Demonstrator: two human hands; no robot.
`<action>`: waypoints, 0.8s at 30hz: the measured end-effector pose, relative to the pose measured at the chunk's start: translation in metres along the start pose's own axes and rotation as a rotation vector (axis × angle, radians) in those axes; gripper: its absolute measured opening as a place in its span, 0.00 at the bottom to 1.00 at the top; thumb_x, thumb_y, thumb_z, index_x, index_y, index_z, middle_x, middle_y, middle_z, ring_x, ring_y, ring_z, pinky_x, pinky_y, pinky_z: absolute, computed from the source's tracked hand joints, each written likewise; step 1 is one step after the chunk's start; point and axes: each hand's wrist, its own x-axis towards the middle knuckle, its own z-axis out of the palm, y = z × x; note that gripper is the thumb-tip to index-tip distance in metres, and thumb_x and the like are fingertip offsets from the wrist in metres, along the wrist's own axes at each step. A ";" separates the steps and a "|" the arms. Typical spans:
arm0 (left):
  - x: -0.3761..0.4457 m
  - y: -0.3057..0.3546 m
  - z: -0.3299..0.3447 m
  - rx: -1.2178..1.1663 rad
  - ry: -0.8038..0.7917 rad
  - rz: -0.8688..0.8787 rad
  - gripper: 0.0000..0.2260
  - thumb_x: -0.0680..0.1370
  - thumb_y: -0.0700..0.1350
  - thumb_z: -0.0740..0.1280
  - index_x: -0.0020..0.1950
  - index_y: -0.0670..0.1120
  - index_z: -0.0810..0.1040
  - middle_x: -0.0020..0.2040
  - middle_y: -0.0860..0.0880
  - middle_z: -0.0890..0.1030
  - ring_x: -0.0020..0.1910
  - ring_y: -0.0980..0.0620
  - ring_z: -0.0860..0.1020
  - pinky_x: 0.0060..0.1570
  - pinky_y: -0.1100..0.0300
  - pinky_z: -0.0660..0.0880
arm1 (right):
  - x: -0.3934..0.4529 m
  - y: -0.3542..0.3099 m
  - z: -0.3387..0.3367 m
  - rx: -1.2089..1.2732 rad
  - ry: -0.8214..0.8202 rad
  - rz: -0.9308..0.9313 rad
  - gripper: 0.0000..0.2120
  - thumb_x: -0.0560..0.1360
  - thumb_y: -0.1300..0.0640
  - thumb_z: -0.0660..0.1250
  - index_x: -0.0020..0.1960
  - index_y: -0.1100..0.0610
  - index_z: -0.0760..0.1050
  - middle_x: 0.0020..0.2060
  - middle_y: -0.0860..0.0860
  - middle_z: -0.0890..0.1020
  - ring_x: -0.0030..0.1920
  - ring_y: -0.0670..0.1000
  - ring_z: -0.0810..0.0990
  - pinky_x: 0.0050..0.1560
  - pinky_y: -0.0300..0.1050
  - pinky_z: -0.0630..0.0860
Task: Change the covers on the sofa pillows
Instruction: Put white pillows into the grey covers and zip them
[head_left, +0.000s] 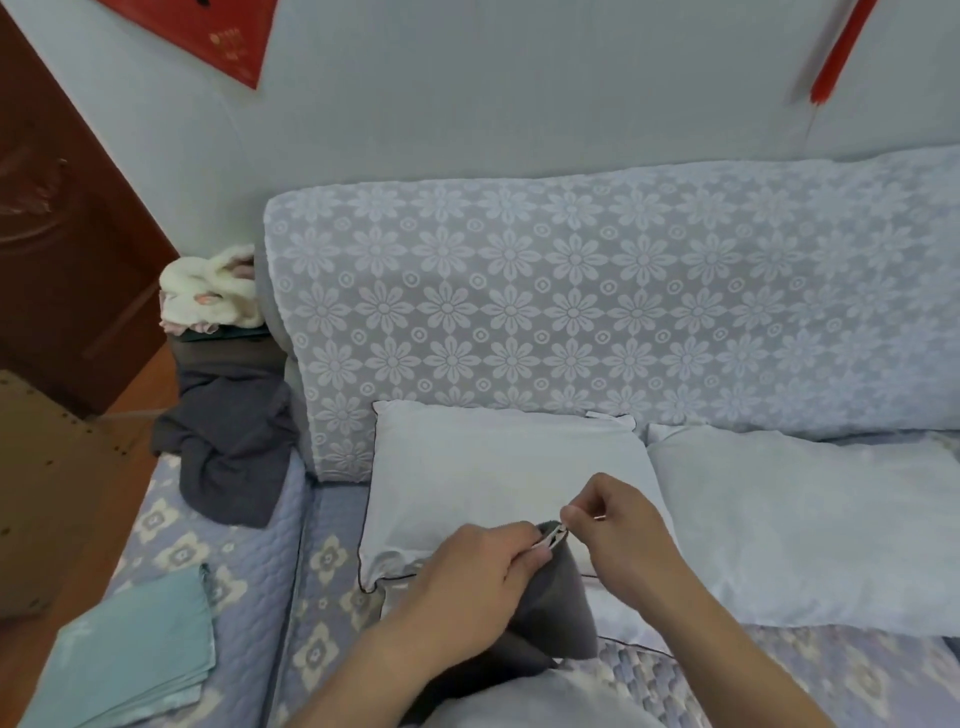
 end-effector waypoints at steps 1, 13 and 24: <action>0.002 0.000 -0.003 0.052 -0.032 0.002 0.13 0.83 0.58 0.58 0.43 0.53 0.69 0.33 0.51 0.74 0.35 0.51 0.73 0.37 0.53 0.70 | 0.004 0.006 -0.002 -0.003 -0.024 0.017 0.10 0.76 0.60 0.68 0.37 0.58 0.72 0.35 0.49 0.78 0.36 0.47 0.73 0.37 0.42 0.68; -0.006 -0.035 -0.031 0.155 -0.069 0.046 0.14 0.84 0.59 0.58 0.45 0.52 0.72 0.36 0.53 0.78 0.37 0.55 0.75 0.42 0.55 0.75 | 0.069 0.116 -0.052 -0.112 0.251 0.287 0.11 0.76 0.62 0.68 0.36 0.60 0.71 0.42 0.57 0.79 0.41 0.57 0.76 0.40 0.50 0.70; -0.011 -0.017 -0.004 0.175 -0.210 0.102 0.15 0.82 0.58 0.60 0.39 0.51 0.68 0.33 0.55 0.72 0.37 0.55 0.69 0.38 0.56 0.65 | 0.011 0.062 0.015 -0.433 -0.570 -0.407 0.15 0.72 0.44 0.64 0.59 0.42 0.76 0.51 0.34 0.80 0.54 0.35 0.76 0.59 0.36 0.72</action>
